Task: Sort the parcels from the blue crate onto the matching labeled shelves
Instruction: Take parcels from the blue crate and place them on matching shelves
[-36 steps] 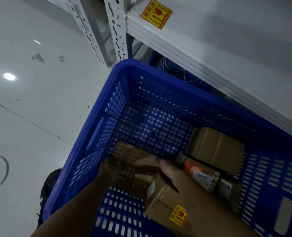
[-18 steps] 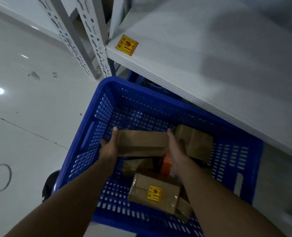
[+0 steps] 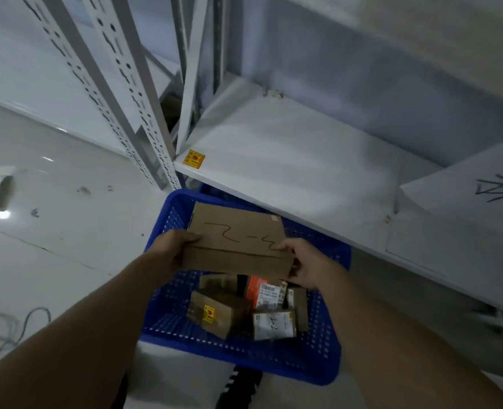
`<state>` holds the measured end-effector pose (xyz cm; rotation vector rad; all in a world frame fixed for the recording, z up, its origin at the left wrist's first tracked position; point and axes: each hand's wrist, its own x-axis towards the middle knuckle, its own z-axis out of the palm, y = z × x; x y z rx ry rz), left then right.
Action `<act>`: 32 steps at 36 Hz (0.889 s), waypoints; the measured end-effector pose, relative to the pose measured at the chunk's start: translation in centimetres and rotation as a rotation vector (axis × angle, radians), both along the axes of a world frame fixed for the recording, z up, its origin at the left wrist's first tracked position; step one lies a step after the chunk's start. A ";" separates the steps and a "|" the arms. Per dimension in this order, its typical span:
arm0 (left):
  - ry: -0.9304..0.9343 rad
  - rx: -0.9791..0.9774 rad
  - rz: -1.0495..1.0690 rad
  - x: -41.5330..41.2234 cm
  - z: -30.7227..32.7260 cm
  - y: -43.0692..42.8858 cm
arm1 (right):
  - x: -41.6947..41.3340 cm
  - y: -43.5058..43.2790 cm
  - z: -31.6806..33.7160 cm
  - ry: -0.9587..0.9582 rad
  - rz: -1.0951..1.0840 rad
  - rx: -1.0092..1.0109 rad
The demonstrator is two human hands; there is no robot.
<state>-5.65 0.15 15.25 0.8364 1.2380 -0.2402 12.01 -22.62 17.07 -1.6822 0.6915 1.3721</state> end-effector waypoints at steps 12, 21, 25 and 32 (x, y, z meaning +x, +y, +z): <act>-0.139 0.071 -0.307 -1.8 19.6 -1.0 | -0.6 -3.9 16.6 -0.088 0.093 0.179; -0.294 0.138 -0.391 -4.0 30.7 -0.4 | -4.5 -7.6 29.6 -0.244 0.040 0.286; -0.377 0.146 -0.445 -4.3 37.3 -1.9 | -6.8 -9.8 37.2 -0.348 -0.025 0.324; -0.546 0.174 -0.662 -4.3 49.4 -6.4 | -12.7 -17.3 51.0 -0.638 -0.183 0.391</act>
